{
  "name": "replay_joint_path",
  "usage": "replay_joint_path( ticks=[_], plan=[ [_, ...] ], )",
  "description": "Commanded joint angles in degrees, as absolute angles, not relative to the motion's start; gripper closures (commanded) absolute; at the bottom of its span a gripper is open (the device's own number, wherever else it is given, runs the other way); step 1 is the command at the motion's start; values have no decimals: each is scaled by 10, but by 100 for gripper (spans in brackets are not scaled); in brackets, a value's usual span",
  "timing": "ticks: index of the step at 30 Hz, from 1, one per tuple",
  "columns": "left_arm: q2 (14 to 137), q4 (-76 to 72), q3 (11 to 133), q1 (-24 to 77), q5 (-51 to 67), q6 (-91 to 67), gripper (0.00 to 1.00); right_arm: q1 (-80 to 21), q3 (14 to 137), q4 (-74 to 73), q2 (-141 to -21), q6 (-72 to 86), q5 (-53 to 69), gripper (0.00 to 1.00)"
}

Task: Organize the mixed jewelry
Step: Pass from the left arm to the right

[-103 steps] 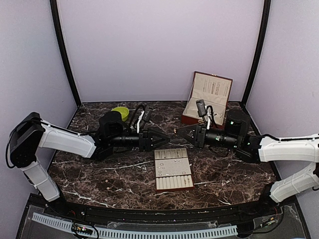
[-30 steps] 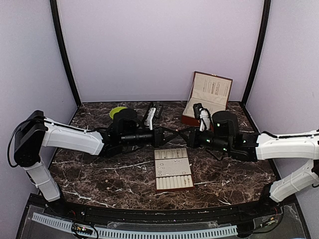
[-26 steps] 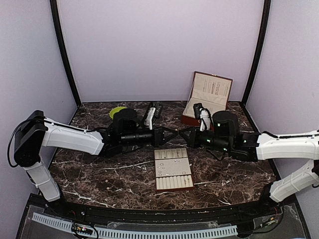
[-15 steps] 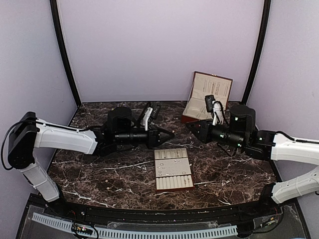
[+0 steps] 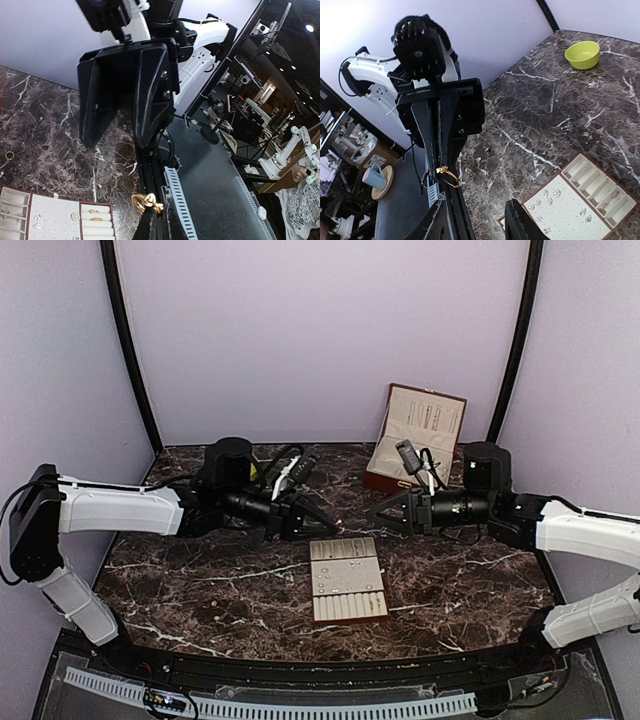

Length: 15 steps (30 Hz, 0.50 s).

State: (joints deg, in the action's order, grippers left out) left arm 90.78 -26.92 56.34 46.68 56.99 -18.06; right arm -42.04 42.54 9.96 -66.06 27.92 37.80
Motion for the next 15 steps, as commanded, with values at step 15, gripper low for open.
replay_joint_path(
  ticks=[15],
  plan=[
    [907,-271,598,480,699,-200,100,-480,501,151,-750,275,529,70]
  ],
)
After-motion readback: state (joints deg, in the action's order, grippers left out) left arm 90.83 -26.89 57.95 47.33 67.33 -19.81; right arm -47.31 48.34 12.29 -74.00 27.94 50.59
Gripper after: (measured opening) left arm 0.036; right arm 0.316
